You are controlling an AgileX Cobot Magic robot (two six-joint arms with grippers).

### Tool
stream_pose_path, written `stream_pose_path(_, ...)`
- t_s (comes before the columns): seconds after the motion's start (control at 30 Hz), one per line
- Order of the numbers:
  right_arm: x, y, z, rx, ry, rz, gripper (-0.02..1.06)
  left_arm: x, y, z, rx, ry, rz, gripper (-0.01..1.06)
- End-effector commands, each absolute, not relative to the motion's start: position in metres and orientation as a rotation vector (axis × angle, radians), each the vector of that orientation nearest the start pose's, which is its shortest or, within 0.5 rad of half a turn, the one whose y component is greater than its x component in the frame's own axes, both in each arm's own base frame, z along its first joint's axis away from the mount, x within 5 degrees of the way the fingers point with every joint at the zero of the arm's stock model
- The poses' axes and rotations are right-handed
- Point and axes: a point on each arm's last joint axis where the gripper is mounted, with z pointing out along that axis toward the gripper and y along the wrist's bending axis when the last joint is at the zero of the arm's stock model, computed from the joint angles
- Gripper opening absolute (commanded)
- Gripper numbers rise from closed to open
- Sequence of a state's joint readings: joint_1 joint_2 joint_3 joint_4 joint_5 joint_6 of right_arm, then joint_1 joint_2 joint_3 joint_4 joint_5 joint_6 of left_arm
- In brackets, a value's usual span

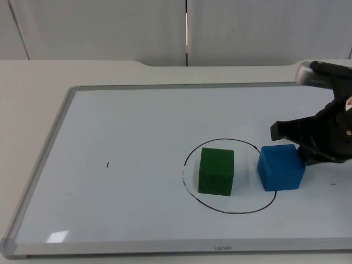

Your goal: Push the two cubes into the marked area.

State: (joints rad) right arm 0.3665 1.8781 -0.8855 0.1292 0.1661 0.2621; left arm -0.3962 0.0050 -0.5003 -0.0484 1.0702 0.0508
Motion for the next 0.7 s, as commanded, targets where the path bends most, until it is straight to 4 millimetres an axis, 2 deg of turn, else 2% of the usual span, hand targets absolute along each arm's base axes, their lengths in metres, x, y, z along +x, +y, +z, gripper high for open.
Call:
stream_pose_path(0.0,0.315,0.125,0.117,0.019,2.663,0.285,0.00,-0.006,-0.001,0.275,0.454,2.023,-0.270,0.00)
stream_pose_path(0.5,0.314,0.126,0.117,0.054,2.681,0.297,0.00,-0.006,-0.001,0.275,0.454,2.023,-0.270,0.00)
stream_pose_path(0.67,0.309,0.139,0.117,-0.010,2.673,0.311,0.00,-0.006,-0.001,0.275,0.454,2.023,-0.270,0.00)
